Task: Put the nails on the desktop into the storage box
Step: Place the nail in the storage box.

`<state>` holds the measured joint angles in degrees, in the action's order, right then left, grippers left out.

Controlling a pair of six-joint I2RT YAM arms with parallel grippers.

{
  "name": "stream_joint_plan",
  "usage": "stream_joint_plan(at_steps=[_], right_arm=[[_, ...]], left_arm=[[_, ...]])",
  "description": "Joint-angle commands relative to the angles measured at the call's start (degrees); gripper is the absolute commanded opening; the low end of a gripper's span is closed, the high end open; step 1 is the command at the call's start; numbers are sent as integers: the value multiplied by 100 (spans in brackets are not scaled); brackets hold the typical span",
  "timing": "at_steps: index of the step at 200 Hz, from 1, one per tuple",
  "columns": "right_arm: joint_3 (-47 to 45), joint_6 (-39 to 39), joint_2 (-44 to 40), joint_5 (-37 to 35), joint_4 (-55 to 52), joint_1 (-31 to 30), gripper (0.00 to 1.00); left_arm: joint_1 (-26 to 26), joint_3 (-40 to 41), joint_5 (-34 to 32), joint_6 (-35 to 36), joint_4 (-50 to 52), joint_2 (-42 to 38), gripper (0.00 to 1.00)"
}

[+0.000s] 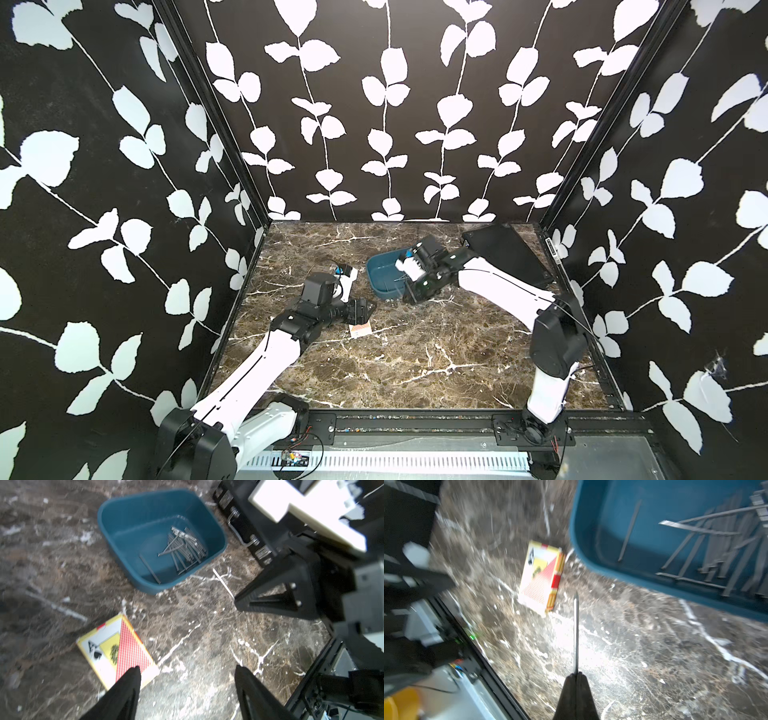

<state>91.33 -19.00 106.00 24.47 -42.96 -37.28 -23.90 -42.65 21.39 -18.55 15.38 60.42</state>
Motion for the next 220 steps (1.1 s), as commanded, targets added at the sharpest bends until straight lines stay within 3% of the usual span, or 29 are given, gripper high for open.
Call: stream_joint_plan(at_steps=[1,38,88,151,184,220], right_arm=[[502,-840,240,96,174,341,0],[2039,-704,1429,-489,-638,489,0],[3314,-455,2692,-776,-1136,738,0],[3361,-231,3194,-943,-1343,850,0],[3123,-192,3054,-1060,-1325,847,0],[3084,-149,2865,-1164,-1408,848,19]], left_arm=[[35,-330,267,151,-445,300,74],[34,-801,303,390,-365,1020,74],[33,-1138,353,395,-352,1597,74],[35,-1192,272,413,-263,1754,74],[33,-1192,243,402,-204,1774,74],[39,-1149,194,344,-176,1728,74]])
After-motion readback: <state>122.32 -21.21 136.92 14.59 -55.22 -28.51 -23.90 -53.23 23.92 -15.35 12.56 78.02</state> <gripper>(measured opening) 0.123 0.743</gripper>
